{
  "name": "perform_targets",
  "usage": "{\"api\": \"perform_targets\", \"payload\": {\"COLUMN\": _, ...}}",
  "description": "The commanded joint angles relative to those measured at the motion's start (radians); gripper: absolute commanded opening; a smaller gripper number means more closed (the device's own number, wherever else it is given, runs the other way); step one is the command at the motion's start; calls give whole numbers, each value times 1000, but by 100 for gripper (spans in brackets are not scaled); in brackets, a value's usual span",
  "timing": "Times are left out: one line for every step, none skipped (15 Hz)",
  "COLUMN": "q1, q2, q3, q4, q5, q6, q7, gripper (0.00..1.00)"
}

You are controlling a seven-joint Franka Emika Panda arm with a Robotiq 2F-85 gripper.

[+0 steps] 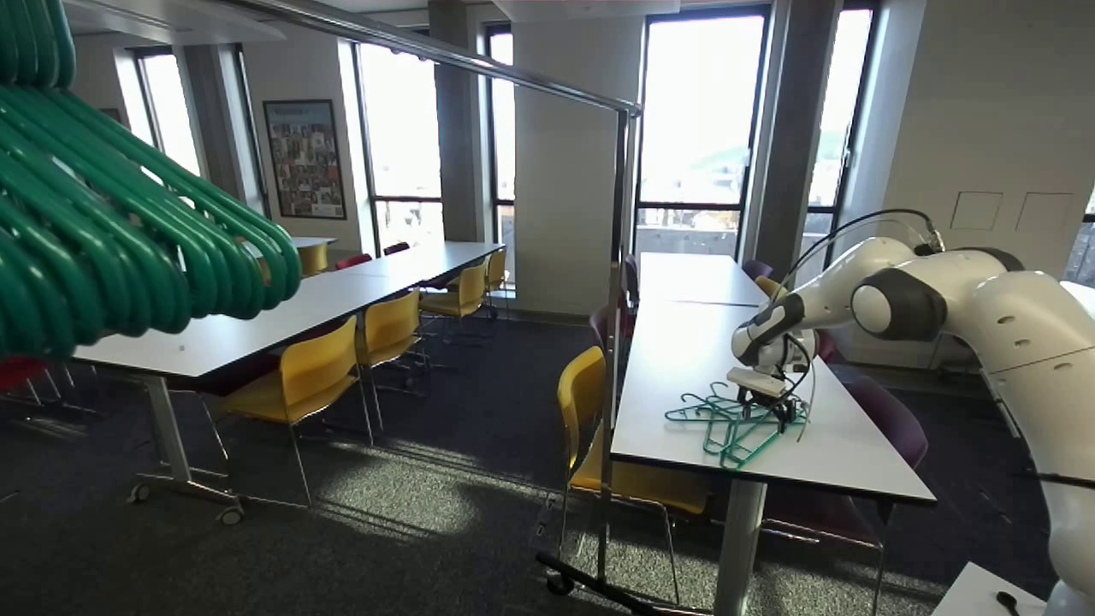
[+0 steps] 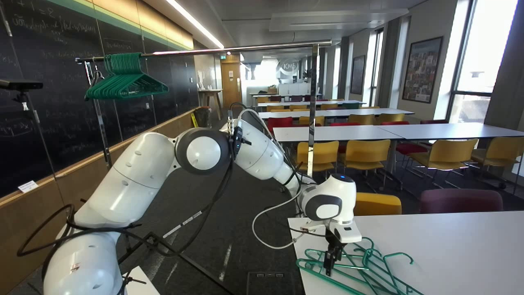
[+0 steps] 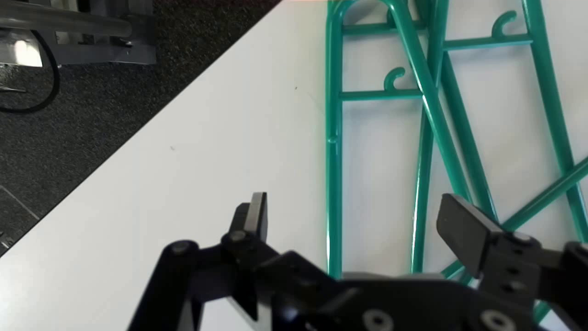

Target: Lift the hanger on top and put it on the rail

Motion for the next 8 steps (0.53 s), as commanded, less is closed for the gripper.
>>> {"api": "perform_targets", "payload": {"q1": -21, "q2": 95, "q3": -5, "q4": 126, "q5": -2, "q6": 3, "q7": 68, "gripper": 100}}
{"api": "perform_targets", "payload": {"q1": -24, "q2": 116, "q3": -7, "q4": 151, "q5": -3, "q6": 0, "q7": 83, "gripper": 100}}
{"api": "perform_targets", "payload": {"q1": -29, "q2": 135, "q3": -8, "q4": 174, "q5": -5, "q6": -2, "q7": 96, "gripper": 100}}
{"api": "perform_targets", "payload": {"q1": -32, "q2": 153, "q3": -9, "q4": 197, "q5": -7, "q6": -5, "q7": 106, "gripper": 100}}
{"api": "perform_targets", "payload": {"q1": -35, "q2": 168, "q3": -10, "q4": 216, "q5": -10, "q6": -9, "q7": 116, "gripper": 100}}
{"api": "perform_targets", "payload": {"q1": -39, "q2": 181, "q3": -12, "q4": 233, "q5": -16, "q6": -15, "q7": 118, "gripper": 100}}
{"api": "perform_targets", "payload": {"q1": -42, "q2": 191, "q3": -12, "q4": 246, "q5": -18, "q6": -17, "q7": 119, "gripper": 100}}
{"api": "perform_targets", "payload": {"q1": -46, "q2": 200, "q3": -12, "q4": 259, "q5": -19, "q6": -22, "q7": 117, "gripper": 100}}
